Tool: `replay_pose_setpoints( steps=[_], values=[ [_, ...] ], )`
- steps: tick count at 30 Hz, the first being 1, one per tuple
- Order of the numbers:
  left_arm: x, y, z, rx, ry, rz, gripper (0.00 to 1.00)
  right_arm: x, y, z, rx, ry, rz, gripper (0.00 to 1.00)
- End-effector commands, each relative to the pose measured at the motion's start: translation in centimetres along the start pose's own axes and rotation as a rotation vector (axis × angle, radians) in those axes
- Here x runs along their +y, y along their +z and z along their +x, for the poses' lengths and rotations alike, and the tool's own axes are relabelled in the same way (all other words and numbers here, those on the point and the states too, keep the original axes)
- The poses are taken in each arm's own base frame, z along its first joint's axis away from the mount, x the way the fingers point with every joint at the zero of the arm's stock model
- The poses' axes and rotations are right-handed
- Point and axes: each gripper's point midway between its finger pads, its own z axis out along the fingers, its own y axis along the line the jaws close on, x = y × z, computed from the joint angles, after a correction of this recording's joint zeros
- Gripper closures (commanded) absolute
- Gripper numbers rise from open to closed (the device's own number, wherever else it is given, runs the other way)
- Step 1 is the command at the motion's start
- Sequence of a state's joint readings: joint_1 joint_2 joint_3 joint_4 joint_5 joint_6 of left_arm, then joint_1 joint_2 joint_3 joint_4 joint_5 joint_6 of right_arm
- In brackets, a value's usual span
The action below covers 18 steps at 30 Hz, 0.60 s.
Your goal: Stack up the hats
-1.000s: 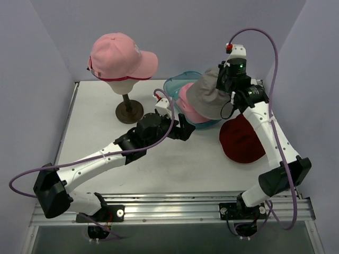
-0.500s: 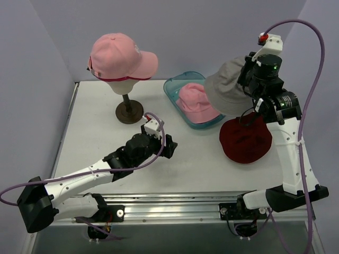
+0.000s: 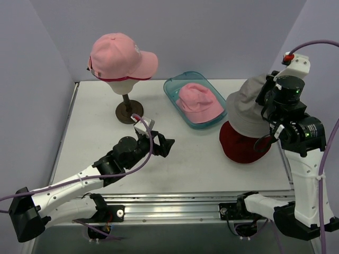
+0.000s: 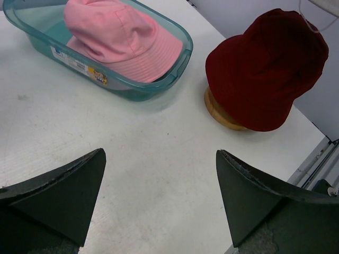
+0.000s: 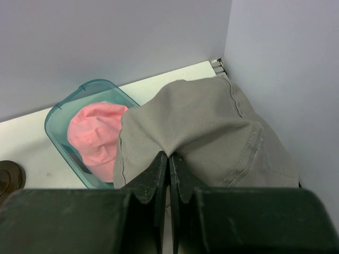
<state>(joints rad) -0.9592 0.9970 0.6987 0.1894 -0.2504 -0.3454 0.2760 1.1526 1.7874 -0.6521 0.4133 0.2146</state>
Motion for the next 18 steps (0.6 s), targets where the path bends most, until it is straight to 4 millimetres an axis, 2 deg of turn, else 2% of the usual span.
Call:
replay_pose_setpoints(
  steps=[1,3,7,10,14,16,17,18],
  values=[
    [0.1,-0.3,-1.3,-0.055,-0.010,-0.003,0.06,-1.3,0.4,2.7,0.055,-0.001,0.069,1.00],
    [0.2,-0.3,-1.4,-0.055,-0.009,-0.008,0.06,-1.5,0.1,3.4,0.062,0.005,0.063,1.00],
    [0.1,-0.2,-1.3,-0.054,-0.008,-0.005,0.06,-1.3,1.3,6.1,0.086,-0.002,0.054,1.00],
    [0.1,-0.3,-1.4,-0.054,-0.008,-0.007,0.06,-1.5,2.1,6.6,0.087,-0.007,0.077,1.00],
    [0.5,-0.4,-1.4,-0.057,-0.002,-0.024,0.06,-1.3,3.1,8.7,0.141,-0.003,0.070,1.00],
    [0.5,-0.3,-1.4,-0.055,0.000,-0.026,0.06,-1.7,2.8,9.3,0.140,0.018,0.081,1.00],
    [0.5,-0.3,-1.5,-0.055,0.002,-0.028,0.06,-2.1,2.9,10.2,0.152,0.016,0.096,1.00],
    [0.6,-0.3,-1.3,-0.052,0.004,-0.029,0.06,-2.6,2.5,10.0,0.135,0.027,0.113,1.00]
  ],
)
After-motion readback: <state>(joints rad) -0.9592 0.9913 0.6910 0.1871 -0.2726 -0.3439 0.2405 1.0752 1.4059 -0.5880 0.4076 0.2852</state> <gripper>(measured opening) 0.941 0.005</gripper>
